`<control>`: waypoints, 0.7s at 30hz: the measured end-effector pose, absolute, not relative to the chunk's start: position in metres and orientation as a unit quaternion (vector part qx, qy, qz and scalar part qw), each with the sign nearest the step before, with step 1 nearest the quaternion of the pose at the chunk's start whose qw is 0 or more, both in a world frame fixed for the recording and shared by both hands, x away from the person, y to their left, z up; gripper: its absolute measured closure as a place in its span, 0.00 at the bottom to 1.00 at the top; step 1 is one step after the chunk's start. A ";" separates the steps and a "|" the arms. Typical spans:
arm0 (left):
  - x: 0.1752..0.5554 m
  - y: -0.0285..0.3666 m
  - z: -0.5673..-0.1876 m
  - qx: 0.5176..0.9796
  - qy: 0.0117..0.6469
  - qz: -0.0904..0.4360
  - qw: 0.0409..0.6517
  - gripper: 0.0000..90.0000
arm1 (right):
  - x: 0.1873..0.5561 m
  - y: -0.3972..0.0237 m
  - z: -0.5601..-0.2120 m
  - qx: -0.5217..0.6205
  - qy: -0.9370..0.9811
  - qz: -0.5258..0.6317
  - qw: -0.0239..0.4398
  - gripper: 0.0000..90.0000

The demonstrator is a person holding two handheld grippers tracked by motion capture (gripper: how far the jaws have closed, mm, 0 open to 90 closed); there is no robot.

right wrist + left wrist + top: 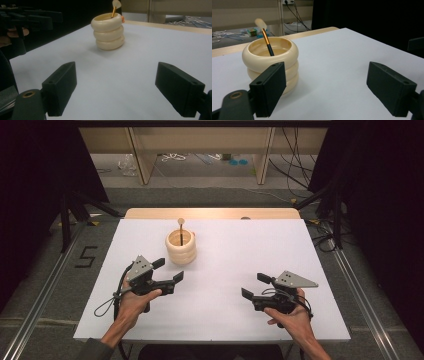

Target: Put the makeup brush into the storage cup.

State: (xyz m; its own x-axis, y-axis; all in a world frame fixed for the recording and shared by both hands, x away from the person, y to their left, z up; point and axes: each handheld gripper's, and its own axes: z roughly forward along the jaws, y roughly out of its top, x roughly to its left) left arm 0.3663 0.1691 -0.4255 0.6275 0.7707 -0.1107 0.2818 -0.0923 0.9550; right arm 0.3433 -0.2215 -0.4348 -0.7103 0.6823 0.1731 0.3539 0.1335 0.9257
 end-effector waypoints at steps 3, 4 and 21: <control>0.363 0.169 -0.427 0.710 0.369 0.218 0.558 0.18 | 0.343 -0.222 -0.434 0.351 0.737 0.558 0.146 0.20; 0.362 0.169 -0.427 0.711 0.368 0.220 0.558 0.18 | 0.343 -0.222 -0.434 0.352 0.735 0.560 0.149 0.20; 0.347 0.169 -0.436 0.715 0.366 0.224 0.552 0.18 | 0.341 -0.222 -0.432 0.346 0.729 0.571 0.152 0.18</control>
